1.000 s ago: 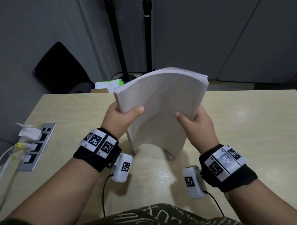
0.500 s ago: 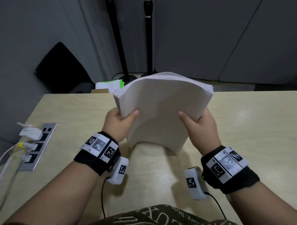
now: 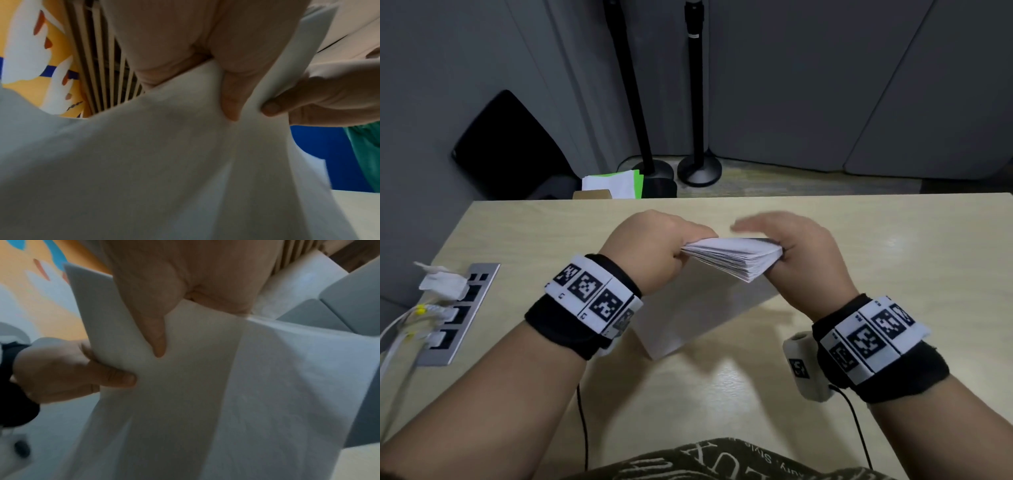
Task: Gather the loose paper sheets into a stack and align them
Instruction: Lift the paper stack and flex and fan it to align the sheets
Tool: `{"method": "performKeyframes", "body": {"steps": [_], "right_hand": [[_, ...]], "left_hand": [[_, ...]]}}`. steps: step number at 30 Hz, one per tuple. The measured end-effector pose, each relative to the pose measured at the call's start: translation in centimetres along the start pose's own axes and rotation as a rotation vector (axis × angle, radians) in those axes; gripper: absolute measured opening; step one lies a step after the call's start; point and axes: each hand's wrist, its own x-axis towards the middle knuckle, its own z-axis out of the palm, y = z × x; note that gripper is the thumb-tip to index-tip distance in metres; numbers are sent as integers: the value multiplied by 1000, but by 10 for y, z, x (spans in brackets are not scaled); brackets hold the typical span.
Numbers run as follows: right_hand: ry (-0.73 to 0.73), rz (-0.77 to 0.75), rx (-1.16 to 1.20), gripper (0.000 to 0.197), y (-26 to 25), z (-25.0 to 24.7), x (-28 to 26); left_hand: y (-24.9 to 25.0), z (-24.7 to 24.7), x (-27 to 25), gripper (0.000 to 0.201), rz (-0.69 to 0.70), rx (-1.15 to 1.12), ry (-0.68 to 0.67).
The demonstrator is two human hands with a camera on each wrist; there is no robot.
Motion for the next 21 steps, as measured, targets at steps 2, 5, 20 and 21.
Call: {"method": "performKeyframes", "body": {"steps": [2, 5, 20, 21], "right_hand": [[-25, 11, -4, 31, 3, 1, -4], [86, 88, 50, 14, 10, 4, -11], [326, 669, 438, 20, 39, 8, -16], [327, 661, 443, 20, 38, 10, -17]], "left_hand": [[-5, 3, -2, 28, -73, -183, 32], [-20, 5, -5, 7, -252, -228, 28], [-59, 18, -19, 25, -697, -885, 635], [-57, 18, -17, 24, -668, -983, 659]]}}
